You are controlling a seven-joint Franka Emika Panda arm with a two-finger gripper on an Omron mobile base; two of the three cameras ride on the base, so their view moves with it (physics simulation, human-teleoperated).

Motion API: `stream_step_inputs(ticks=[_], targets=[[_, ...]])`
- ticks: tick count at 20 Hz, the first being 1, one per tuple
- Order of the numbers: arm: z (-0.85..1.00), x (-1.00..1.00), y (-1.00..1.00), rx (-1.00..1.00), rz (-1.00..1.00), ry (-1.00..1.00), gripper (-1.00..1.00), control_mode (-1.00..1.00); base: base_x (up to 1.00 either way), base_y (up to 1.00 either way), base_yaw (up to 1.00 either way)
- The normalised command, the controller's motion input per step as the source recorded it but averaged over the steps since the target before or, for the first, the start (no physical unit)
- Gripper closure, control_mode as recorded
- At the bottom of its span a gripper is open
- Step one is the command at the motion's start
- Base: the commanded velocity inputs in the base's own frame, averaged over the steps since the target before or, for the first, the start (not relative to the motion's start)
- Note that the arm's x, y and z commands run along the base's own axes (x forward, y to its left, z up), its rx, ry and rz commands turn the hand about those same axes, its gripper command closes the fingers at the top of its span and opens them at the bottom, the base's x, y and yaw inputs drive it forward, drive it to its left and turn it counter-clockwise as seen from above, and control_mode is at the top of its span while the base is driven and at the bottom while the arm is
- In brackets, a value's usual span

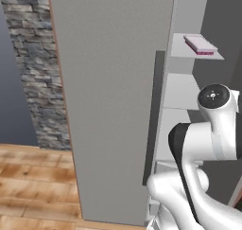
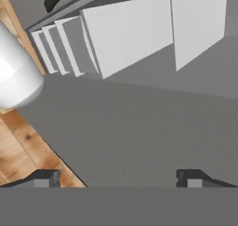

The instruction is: The ice cube tray has been filled with water. Take the tray and place it in the freezer to make ice. Close the freezer door after placing the tray.

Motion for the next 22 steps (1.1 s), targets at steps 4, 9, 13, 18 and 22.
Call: stream_step_inputs(ticks=[4, 9, 13, 18, 22], targets=[[0.00, 0.00, 0.00, 0.00, 0.00, 0.00, -1.00, 1.00, -0.54, 0.03, 0.00], [0.00, 0.00, 0.00, 0.00, 0.00, 0.00, -1.00, 1.00, -0.74, 0.05, -0.04], [0.00, 0.00, 0.00, 0.00, 0.00, 0.00, -1.00, 1.00, -0.70, 0.03, -0.13], [0.00, 0.00, 0.00, 0.00, 0.00, 0.00, -1.00, 1.00, -0.52, 0.00, -0.18], [0.00, 0.00, 0.00, 0.00, 0.00, 0.00, -1.00, 1.00, -0.26, 0.00, -0.21]])
